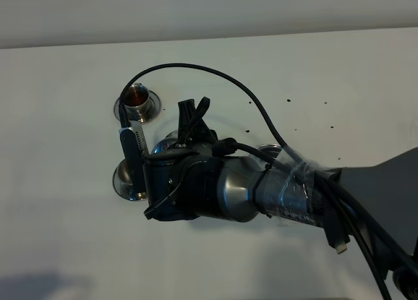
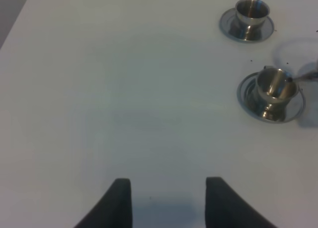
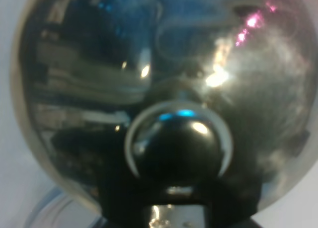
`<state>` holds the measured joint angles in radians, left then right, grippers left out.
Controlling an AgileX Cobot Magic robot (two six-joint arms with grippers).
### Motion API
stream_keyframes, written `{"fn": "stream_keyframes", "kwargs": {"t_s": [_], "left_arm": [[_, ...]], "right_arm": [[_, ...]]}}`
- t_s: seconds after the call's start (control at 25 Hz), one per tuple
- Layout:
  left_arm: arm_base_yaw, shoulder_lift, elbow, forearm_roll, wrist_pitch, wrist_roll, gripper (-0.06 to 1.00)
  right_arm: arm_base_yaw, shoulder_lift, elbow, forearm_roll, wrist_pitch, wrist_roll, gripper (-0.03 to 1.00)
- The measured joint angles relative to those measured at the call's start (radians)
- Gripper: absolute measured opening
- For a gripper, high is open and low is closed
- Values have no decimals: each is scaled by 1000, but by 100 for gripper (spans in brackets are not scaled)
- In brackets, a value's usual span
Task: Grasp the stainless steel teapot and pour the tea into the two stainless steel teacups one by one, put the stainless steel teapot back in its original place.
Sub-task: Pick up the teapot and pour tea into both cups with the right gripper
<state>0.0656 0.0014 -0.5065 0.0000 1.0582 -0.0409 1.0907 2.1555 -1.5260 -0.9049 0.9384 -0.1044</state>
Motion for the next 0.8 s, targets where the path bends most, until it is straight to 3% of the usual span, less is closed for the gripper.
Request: {"fn": "stream_keyframes", "kwargs": {"t_s": [0.8], "left_arm": [[0, 0, 0, 0, 0, 0, 38]], "right_arm": [[0, 21, -4, -170, 16, 2, 18]]}}
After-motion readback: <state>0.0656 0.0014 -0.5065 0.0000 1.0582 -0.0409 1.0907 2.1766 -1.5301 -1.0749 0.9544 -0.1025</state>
